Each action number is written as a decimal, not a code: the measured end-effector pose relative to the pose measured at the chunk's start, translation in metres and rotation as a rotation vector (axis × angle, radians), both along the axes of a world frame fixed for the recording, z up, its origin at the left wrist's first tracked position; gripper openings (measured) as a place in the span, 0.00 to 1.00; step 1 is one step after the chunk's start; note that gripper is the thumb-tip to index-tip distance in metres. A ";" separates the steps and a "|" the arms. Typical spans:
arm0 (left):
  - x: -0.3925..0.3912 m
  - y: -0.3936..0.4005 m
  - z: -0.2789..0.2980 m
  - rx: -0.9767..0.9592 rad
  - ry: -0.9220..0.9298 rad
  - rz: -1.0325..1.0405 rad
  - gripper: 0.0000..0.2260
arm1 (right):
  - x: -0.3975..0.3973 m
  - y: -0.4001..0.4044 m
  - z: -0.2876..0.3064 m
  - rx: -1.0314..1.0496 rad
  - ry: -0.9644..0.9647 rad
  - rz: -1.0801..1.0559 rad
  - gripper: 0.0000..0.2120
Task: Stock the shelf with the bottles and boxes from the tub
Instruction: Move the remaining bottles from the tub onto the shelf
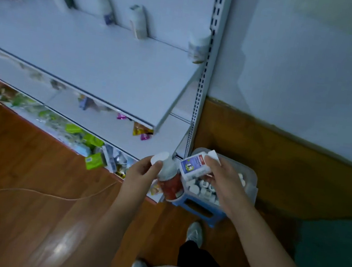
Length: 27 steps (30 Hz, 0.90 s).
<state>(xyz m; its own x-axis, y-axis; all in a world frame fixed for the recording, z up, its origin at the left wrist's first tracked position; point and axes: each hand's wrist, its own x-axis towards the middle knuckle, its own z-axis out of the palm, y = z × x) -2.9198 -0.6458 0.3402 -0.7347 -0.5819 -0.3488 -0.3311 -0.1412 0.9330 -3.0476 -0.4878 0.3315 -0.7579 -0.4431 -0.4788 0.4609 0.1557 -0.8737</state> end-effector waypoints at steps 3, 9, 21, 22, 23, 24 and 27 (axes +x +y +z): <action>0.038 -0.015 0.021 0.157 0.068 0.140 0.10 | 0.040 -0.034 0.034 -0.225 -0.135 -0.060 0.07; 0.103 -0.054 0.059 0.312 0.158 0.294 0.22 | 0.100 -0.097 0.082 -0.397 -0.263 -0.090 0.18; 0.166 -0.143 0.091 0.223 0.270 0.428 0.28 | 0.140 -0.206 0.114 -0.412 -0.222 0.059 0.18; 0.166 -0.153 0.092 0.222 0.278 0.431 0.29 | 0.136 -0.216 0.114 -0.406 -0.203 0.066 0.17; 0.165 -0.164 0.092 0.223 0.285 0.434 0.29 | 0.131 -0.227 0.113 -0.396 -0.182 0.080 0.17; 0.164 -0.175 0.093 0.223 0.296 0.437 0.29 | 0.126 -0.238 0.112 -0.390 -0.169 0.089 0.17; 0.151 -0.214 0.092 0.162 0.306 0.425 0.30 | 0.106 -0.275 0.108 -0.386 -0.146 0.065 0.13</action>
